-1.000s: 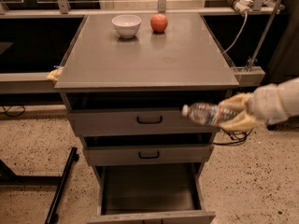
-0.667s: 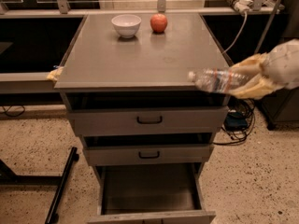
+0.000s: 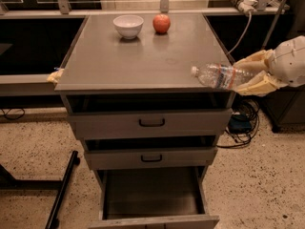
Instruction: Pick water bottle from bottom drawer and place on counter
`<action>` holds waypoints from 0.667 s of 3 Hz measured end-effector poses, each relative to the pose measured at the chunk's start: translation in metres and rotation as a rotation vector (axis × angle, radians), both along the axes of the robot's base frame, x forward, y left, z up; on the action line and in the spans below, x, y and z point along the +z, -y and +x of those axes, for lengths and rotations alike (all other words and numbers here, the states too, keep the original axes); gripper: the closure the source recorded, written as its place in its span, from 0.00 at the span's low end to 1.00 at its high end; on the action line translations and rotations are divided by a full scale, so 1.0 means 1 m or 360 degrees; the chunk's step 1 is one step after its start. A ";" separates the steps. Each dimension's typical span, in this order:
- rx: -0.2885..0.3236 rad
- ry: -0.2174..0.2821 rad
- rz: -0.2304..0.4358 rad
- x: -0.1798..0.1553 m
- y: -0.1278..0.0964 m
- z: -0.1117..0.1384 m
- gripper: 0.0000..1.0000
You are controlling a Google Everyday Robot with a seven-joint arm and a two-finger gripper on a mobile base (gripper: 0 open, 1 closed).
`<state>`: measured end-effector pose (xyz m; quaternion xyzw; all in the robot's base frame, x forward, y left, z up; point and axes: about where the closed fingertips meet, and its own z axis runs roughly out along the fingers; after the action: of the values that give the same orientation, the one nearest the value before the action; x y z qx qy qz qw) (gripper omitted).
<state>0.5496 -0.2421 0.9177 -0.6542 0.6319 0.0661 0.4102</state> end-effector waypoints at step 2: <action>0.0095 0.0030 0.0002 -0.005 -0.035 0.090 1.00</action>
Offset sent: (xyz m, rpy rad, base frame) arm 0.1614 0.0650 0.0127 -0.0044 -0.0489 0.1109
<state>0.6395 -0.2073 0.9126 -0.6731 0.6082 0.0725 0.4145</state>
